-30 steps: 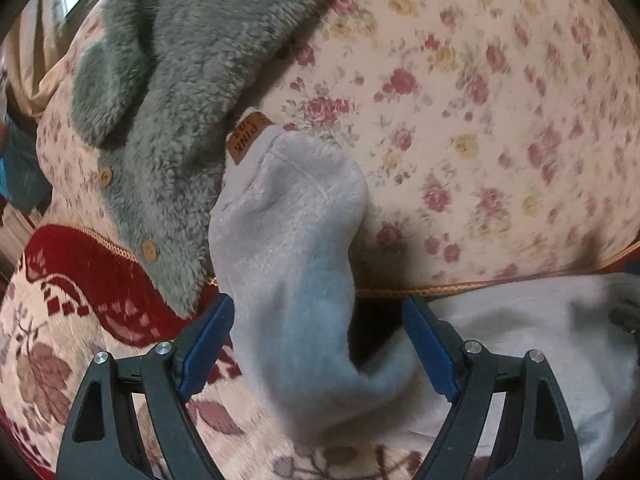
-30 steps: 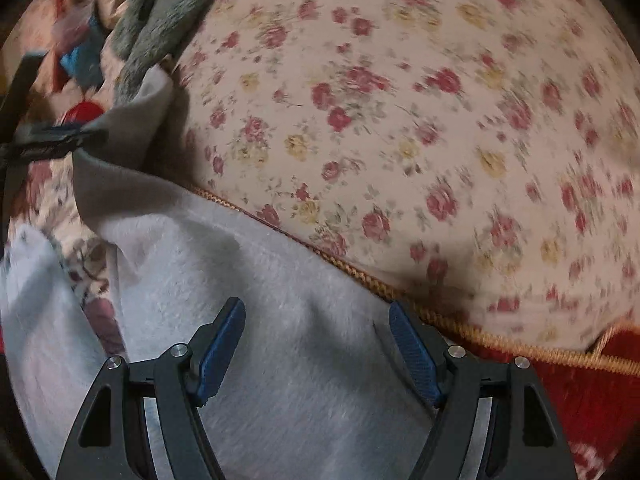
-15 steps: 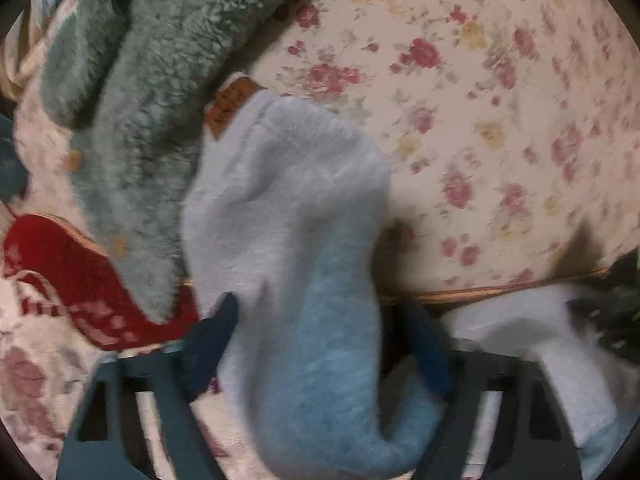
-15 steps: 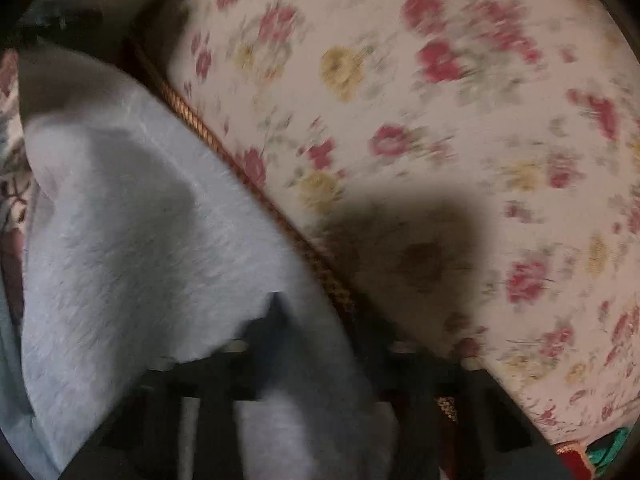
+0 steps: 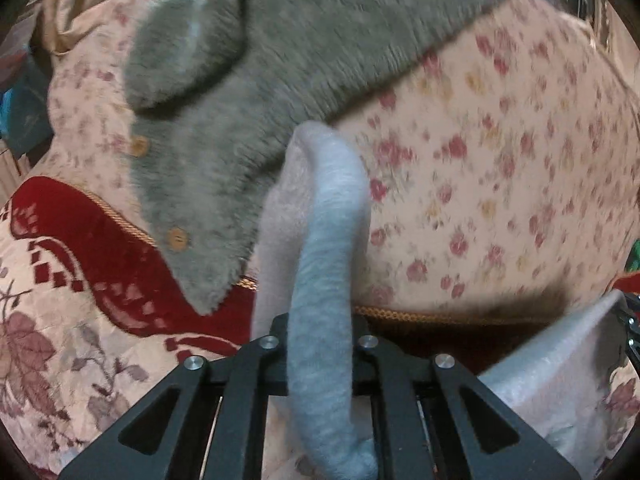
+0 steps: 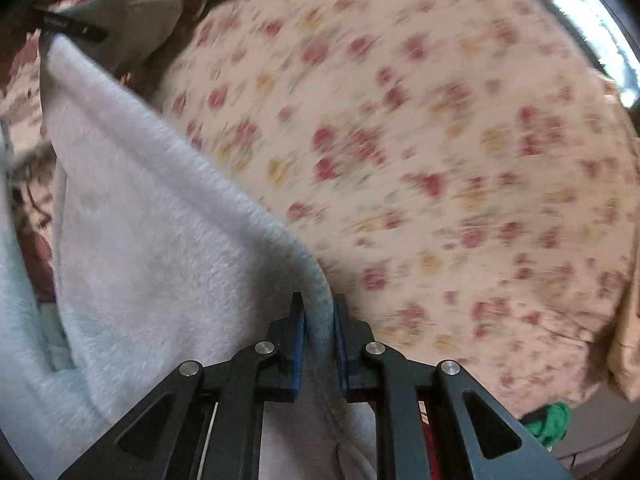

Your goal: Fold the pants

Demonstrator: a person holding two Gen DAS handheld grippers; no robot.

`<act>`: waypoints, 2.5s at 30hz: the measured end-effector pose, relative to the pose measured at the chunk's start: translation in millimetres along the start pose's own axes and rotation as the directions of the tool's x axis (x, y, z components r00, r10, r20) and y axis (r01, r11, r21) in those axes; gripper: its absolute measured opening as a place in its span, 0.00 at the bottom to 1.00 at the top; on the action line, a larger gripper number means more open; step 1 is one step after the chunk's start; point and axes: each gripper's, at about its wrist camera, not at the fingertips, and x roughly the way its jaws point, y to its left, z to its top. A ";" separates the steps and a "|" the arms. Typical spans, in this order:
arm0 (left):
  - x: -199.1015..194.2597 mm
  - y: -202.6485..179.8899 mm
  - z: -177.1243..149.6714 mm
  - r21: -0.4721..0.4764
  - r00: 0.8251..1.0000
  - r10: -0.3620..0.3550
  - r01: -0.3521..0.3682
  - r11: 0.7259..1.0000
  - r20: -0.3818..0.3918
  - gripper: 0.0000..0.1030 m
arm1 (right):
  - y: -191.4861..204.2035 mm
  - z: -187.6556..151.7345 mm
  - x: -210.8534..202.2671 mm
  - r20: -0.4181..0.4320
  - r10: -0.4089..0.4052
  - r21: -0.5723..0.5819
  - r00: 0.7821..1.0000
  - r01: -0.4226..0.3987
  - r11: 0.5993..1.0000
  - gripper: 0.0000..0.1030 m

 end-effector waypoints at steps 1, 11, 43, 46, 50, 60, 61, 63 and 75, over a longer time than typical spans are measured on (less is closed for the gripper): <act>-7.3 0.7 0.0 -0.003 1.000 -0.003 0.003 1.000 0.010 0.08 | 6.7 4.1 -7.9 0.012 -0.014 -0.003 1.000 0.014 1.000 0.12; -97.2 27.7 -43.6 -0.076 0.990 -0.077 0.086 0.993 0.116 0.08 | 33.4 -22.8 -139.0 0.116 -0.022 0.005 0.993 0.022 1.000 0.12; -127.3 161.5 -277.1 -0.449 0.981 -0.154 0.085 0.889 -0.119 0.51 | 226.5 -186.5 -151.3 -0.084 0.245 0.068 0.966 -0.239 0.969 0.13; -135.8 186.5 -280.1 -0.539 0.987 -0.147 0.092 0.837 -0.061 0.57 | 230.7 -188.2 -150.7 -0.072 0.232 0.063 0.970 -0.228 0.972 0.18; -148.6 226.8 -282.9 -0.648 0.992 -0.124 0.094 0.756 -0.001 0.65 | 218.4 -185.5 -159.7 -0.050 0.275 0.118 0.960 -0.267 0.956 0.26; -141.0 256.6 -277.3 -0.679 0.998 -0.063 0.047 0.732 0.002 0.72 | 244.5 -57.4 -190.3 0.213 0.602 0.090 0.770 -0.628 0.773 0.69; -139.3 258.0 -277.7 -0.681 0.998 -0.064 0.048 0.731 0.002 0.72 | 254.1 -35.9 -184.4 0.226 0.621 0.075 0.751 -0.649 0.757 0.69; -137.3 259.9 -278.6 -0.675 0.998 -0.059 0.040 0.737 -0.006 0.72 | 280.9 19.2 -164.2 0.231 0.663 0.048 0.712 -0.689 0.723 0.69; -136.2 246.7 -261.5 -0.505 0.999 0.045 -0.051 0.862 -0.023 0.54 | 419.6 190.0 -24.3 0.001 0.655 -0.067 0.756 -0.653 0.754 0.21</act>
